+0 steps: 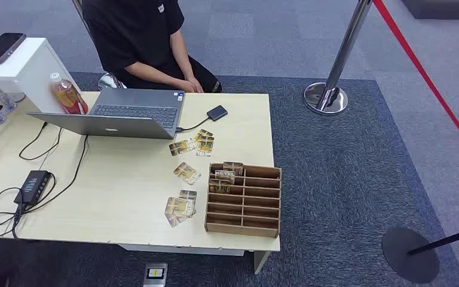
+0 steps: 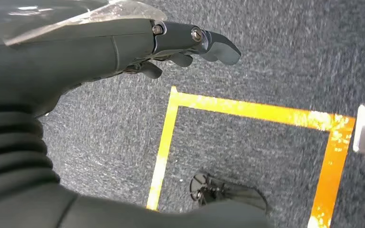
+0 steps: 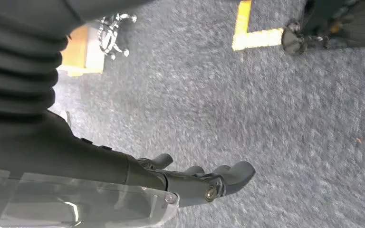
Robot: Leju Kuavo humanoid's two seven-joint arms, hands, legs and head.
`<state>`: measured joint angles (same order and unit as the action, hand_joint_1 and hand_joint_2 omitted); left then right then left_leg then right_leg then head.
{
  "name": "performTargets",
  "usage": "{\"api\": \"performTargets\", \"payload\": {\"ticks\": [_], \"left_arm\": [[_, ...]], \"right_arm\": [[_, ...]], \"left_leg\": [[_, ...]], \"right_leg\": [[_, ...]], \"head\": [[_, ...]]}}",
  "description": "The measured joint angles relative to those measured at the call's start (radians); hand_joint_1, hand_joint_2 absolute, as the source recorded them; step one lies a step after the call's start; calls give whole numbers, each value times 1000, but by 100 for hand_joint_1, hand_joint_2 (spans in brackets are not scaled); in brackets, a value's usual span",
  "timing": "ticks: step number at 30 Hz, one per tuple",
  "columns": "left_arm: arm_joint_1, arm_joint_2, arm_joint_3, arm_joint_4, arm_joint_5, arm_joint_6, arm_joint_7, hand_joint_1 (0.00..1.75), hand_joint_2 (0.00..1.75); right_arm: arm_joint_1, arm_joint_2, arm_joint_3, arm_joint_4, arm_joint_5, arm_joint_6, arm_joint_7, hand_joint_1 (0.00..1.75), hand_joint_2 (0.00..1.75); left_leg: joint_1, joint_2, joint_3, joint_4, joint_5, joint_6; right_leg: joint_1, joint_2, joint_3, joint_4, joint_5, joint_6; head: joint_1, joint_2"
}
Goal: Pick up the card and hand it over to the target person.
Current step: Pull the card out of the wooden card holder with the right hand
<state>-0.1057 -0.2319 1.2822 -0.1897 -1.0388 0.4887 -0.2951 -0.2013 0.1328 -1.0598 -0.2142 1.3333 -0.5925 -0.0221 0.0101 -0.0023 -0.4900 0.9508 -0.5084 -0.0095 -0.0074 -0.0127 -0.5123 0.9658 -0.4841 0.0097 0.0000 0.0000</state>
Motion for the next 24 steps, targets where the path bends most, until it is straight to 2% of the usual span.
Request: {"api": "performTargets", "payload": {"ticks": [11,14,15,18,20,24], "left_arm": [[8,-5,8,-3,9,6,-5,0,0],[8,-6,11,-3,12,11,-3,0,0],[8,-7,13,-4,14,14,-3,0,0],[9,-7,16,-5,19,17,-7,0,0],[9,-7,16,-5,19,18,-11,0,0],[11,-4,14,-5,19,11,-25,0,0]], "right_arm": [[-26,-28,-16,-8,-74,-46,-76,0,0],[-57,-40,-53,-19,-153,-76,-175,0,0],[-83,-48,-87,-30,-228,-86,-270,0,0],[-156,-79,-134,-69,-394,-76,-451,0,0],[-183,-91,-120,-94,-440,-71,-489,0,0],[-220,-117,-84,-184,-616,-70,-656,0,0]], "left_leg": [[0,0,0,-1,1,0],[0,0,0,0,0,0],[0,0,0,0,0,0],[0,0,0,1,-1,0],[0,0,0,1,-1,0],[0,0,0,0,0,0]], "right_leg": [[0,1,0,-1,1,0],[0,0,0,0,0,0],[0,0,0,0,-1,0],[0,-1,0,1,-1,0],[0,-1,0,1,-1,0],[0,0,0,1,-1,0]], "head": [[0,0],[0,0],[0,0],[0,0],[0,0],[0,0]]}}
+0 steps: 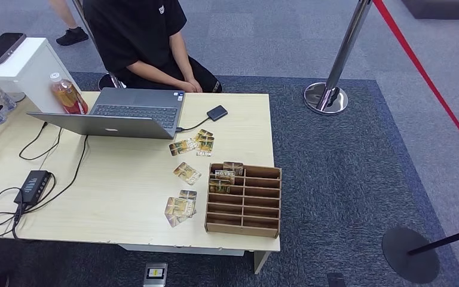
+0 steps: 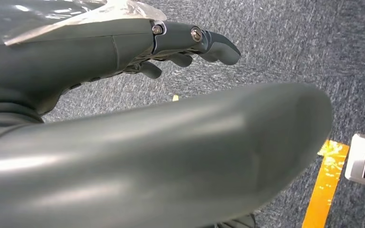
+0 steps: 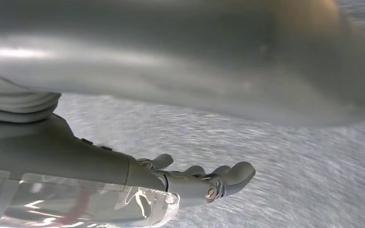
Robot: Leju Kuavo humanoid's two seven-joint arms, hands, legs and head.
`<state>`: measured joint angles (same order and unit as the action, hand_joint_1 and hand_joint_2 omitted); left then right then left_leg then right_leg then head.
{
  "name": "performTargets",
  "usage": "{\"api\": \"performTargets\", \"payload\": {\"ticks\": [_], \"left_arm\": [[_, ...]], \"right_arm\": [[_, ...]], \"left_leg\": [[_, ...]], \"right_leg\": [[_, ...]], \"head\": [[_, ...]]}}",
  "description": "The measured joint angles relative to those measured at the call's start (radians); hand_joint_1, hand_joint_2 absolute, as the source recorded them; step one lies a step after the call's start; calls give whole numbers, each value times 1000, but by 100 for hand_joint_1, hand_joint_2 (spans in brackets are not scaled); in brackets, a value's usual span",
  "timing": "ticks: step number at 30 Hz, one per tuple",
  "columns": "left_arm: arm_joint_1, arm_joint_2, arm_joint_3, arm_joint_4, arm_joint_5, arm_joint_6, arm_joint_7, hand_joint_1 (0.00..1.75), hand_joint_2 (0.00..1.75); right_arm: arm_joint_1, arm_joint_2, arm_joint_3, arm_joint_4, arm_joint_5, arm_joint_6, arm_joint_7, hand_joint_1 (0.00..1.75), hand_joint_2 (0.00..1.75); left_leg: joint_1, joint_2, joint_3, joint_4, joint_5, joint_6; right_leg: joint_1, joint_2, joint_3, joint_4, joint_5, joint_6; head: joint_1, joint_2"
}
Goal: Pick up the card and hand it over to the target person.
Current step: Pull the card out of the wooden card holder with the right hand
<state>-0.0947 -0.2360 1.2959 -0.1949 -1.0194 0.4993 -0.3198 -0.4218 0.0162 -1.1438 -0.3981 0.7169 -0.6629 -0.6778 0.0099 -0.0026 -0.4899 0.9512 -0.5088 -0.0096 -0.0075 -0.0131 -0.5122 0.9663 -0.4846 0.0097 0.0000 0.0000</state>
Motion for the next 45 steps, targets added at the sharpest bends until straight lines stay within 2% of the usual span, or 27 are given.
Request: {"api": "performTargets", "payload": {"ticks": [2,4,7,12,14,16,18,21,24,28,30,34,37,39,43,45], "left_arm": [[1,0,-4,0,-3,-4,-2,0,0],[2,-2,-7,0,-6,-7,1,0,0],[2,-3,-9,1,-8,-12,8,0,0],[2,-6,-7,0,-7,-11,13,0,0],[2,-6,-9,-1,-8,-9,12,0,0],[2,-6,-12,-1,-11,-8,12,0,0],[1,-6,-15,-2,-14,-6,12,0,0],[0,-6,-22,-4,-21,-5,9,0,0],[1,-5,-34,-4,-33,-5,3,0,0],[-1,-3,-42,-5,-41,-9,-3,0,0],[-2,-2,-45,-4,-43,-11,-4,0,0],[-5,-6,-48,-5,-44,-4,-9,0,0],[-6,-2,-48,-3,-43,-11,-6,0,0],[-6,4,-47,-3,-41,-19,-2,0,0],[-7,5,-45,-5,-37,-19,2,0,0],[-7,5,-45,-5,-36,-18,2,0,0]], "right_arm": [[16,3,93,-112,-112,2,-17,0,0],[64,14,239,-261,-248,-16,-20,0,0],[117,39,368,-470,-319,-35,-19,0,0],[150,124,416,-747,-231,-35,-20,0,0],[163,168,418,-867,-147,-35,-20,0,0],[188,230,448,-1059,-8,-35,-20,0,0],[202,279,495,-1180,95,-35,-20,0,0],[209,316,604,-1215,165,-35,-20,0,0],[223,319,770,-1176,133,-35,-11,0,0],[239,304,931,-1167,183,-35,29,0,0],[250,290,1010,-1162,240,-35,76,0,0],[260,240,1153,-1136,445,-35,213,0,0],[249,185,1304,-1082,515,-35,335,0,0],[235,169,1372,-1053,523,-35,387,0,0],[207,132,1469,-1011,487,-26,451,0,175],[199,123,1494,-1001,477,-14,472,0,175]], "left_leg": [[0,0,0,0,0,0],[0,0,0,0,0,0],[0,0,0,0,0,0],[0,0,0,0,0,0],[0,0,0,0,0,0],[0,0,0,0,0,0],[0,0,0,0,0,0],[0,0,0,0,0,0],[0,0,0,0,0,0],[0,0,0,0,0,0],[0,0,0,0,0,0],[0,0,-1,0,0,0],[0,0,-1,0,1,0],[0,0,-1,0,1,0],[0,1,-1,0,1,0],[0,0,0,0,0,0]], "right_leg": [[0,0,0,0,0,0],[0,0,0,0,0,0],[0,0,0,0,-1,0],[0,0,0,0,0,0],[0,0,0,0,0,0],[0,0,0,0,0,0],[0,0,0,0,0,0],[0,0,0,0,0,0],[0,0,0,0,0,0],[0,0,0,0,0,0],[0,0,0,0,0,0],[0,0,-1,0,0,0],[0,1,-1,0,1,0],[0,1,-1,0,1,0],[0,1,-1,0,1,0],[0,0,-1,0,0,0]], "head": [[0,0],[0,0],[0,0],[0,0],[0,0],[0,0],[0,0],[0,0],[0,0],[0,0],[0,0],[0,0],[0,0],[0,0],[0,0],[0,0]]}}
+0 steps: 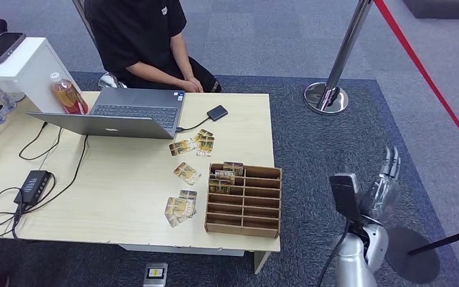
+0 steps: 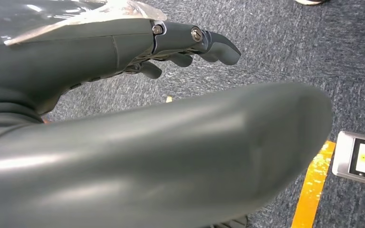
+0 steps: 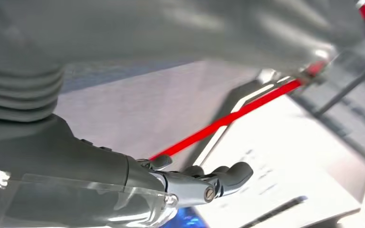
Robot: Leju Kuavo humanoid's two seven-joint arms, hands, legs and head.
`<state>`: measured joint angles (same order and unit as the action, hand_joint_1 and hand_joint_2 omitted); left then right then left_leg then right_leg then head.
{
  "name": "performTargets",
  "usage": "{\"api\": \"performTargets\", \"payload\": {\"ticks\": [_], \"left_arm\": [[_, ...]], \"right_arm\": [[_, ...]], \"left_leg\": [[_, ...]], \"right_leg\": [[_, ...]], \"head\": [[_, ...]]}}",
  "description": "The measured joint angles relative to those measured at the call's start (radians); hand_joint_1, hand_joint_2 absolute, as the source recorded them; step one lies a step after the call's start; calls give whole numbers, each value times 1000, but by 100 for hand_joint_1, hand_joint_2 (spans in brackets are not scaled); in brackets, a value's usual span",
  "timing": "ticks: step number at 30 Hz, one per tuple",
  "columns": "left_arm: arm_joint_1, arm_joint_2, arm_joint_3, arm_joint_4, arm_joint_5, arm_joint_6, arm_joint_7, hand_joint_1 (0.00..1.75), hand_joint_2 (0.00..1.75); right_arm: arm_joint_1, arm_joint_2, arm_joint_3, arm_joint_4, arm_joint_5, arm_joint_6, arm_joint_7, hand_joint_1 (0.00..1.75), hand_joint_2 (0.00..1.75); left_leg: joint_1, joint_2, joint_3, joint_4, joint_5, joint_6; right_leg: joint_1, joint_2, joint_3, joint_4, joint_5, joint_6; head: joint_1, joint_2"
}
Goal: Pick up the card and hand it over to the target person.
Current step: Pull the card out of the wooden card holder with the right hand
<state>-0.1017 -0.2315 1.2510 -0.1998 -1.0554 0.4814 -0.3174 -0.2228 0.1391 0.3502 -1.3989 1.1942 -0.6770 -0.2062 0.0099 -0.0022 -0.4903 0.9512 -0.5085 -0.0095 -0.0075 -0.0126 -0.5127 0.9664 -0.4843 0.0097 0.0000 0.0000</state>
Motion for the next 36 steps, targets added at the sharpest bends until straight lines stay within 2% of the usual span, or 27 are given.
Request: {"api": "performTargets", "payload": {"ticks": [1,2,5,6,8,21,25,30,36], "left_arm": [[0,0,0,0,0,0,0,0,0],[0,0,0,0,0,0,-1,0,0],[0,3,-4,0,-2,-4,-2,0,0],[0,4,-6,0,-3,-6,-2,0,0],[0,6,-9,0,-5,-9,-2,0,0],[0,8,-7,0,-4,-2,5,0,0],[0,7,-8,0,-5,-2,8,0,0],[0,9,-15,-1,-10,-8,-1,0,0],[-4,-7,-17,-1,-12,23,-5,0,0]], "right_arm": [[-3,-2,7,4,0,7,8,1,175],[-4,-4,14,6,5,13,16,17,175],[-6,-15,44,14,34,41,50,127,175],[-5,-19,56,16,43,49,60,152,175],[-2,-22,73,17,54,60,72,160,175],[-16,-22,145,68,76,114,111,133,175],[-26,-22,172,96,87,146,133,79,175],[-34,-17,184,156,91,155,158,54,175],[-32,-16,185,183,91,151,165,54,175]], "left_leg": [[0,0,0,0,0,0],[0,0,1,0,-1,0],[0,0,0,0,-1,0],[0,0,0,0,0,0],[0,0,0,0,0,0],[0,0,0,0,0,0],[0,0,0,0,0,0],[0,0,1,0,-1,0],[0,0,0,0,0,0]], "right_leg": [[0,0,0,0,0,0],[0,-1,1,0,-1,0],[0,-1,1,0,-1,0],[0,0,0,0,-1,0],[0,0,0,0,0,0],[0,0,0,0,0,0],[0,0,0,0,0,0],[0,0,1,0,-1,0],[0,0,0,0,0,0]], "head": [[0,0],[0,0],[0,0],[0,0],[0,0],[0,0],[0,0],[0,0],[0,0]]}}
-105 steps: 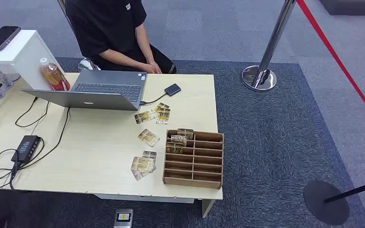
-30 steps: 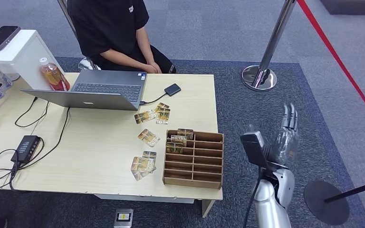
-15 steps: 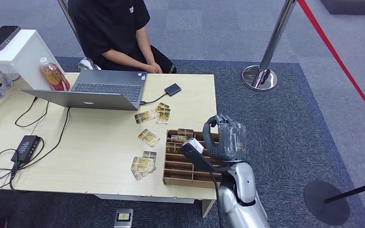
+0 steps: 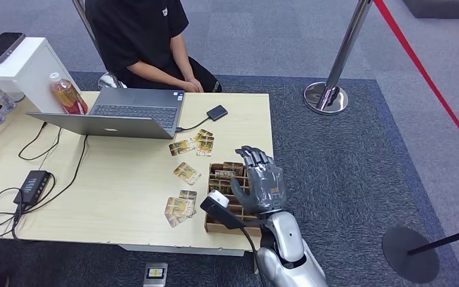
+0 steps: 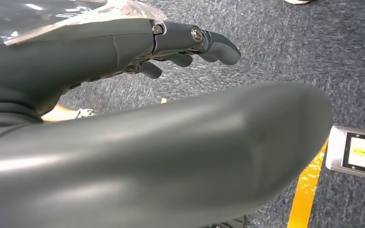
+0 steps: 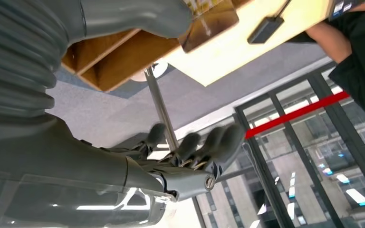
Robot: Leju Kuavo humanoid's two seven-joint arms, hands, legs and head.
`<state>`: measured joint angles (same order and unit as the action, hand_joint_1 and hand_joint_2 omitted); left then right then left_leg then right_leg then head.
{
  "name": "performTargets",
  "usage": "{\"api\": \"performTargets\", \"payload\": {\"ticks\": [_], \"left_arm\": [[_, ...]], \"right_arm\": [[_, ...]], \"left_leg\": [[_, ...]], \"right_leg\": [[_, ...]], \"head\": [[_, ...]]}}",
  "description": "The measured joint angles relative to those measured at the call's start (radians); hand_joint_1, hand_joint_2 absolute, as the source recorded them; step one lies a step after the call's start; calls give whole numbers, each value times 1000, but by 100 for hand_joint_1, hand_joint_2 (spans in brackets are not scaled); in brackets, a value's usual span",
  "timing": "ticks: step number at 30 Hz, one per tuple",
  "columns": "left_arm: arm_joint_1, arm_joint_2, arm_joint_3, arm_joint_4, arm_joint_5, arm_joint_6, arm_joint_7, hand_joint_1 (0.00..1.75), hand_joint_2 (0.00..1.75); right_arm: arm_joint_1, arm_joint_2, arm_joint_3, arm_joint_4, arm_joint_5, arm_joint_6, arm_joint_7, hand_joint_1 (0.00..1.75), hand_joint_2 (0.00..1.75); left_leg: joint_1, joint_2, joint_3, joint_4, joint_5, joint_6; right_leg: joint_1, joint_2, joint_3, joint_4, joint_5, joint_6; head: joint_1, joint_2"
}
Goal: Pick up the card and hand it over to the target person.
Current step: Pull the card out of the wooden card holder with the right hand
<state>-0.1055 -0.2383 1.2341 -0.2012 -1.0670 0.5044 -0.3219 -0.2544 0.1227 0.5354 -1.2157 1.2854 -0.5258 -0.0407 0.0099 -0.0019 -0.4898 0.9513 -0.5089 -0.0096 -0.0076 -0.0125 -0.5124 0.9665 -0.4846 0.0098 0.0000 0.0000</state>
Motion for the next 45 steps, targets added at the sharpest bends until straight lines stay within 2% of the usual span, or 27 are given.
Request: {"api": "performTargets", "payload": {"ticks": [6,13,21,25,33,45], "left_arm": [[-1,2,-4,4,-5,4,8,0,0],[-7,-22,1,1,0,40,13,0,0],[-8,-16,4,7,4,35,19,0,0],[-16,8,8,12,9,-6,45,0,0],[-16,9,9,10,10,-14,60,0,0],[-15,8,8,10,9,-12,61,0,0]], "right_arm": [[1,9,6,20,4,-4,4,58,175],[2,-2,5,22,5,-13,2,60,175],[-4,1,16,29,4,-8,-1,62,175],[-26,14,27,52,-2,3,-4,71,175],[-38,14,42,65,-13,6,-15,92,175],[-47,12,57,83,-26,8,-23,81,175]], "left_leg": [[0,0,0,0,0,0],[0,1,0,0,1,0],[0,0,0,0,0,0],[0,-1,0,0,0,0],[0,-1,0,0,0,0],[0,-1,0,0,0,0]], "right_leg": [[0,0,0,0,0,0],[0,1,-1,0,1,0],[0,0,0,0,1,0],[0,-1,0,0,0,0],[0,-1,0,0,0,0],[0,-1,0,0,0,0]], "head": [[0,0],[0,0],[0,0],[0,0],[0,0],[0,0]]}}
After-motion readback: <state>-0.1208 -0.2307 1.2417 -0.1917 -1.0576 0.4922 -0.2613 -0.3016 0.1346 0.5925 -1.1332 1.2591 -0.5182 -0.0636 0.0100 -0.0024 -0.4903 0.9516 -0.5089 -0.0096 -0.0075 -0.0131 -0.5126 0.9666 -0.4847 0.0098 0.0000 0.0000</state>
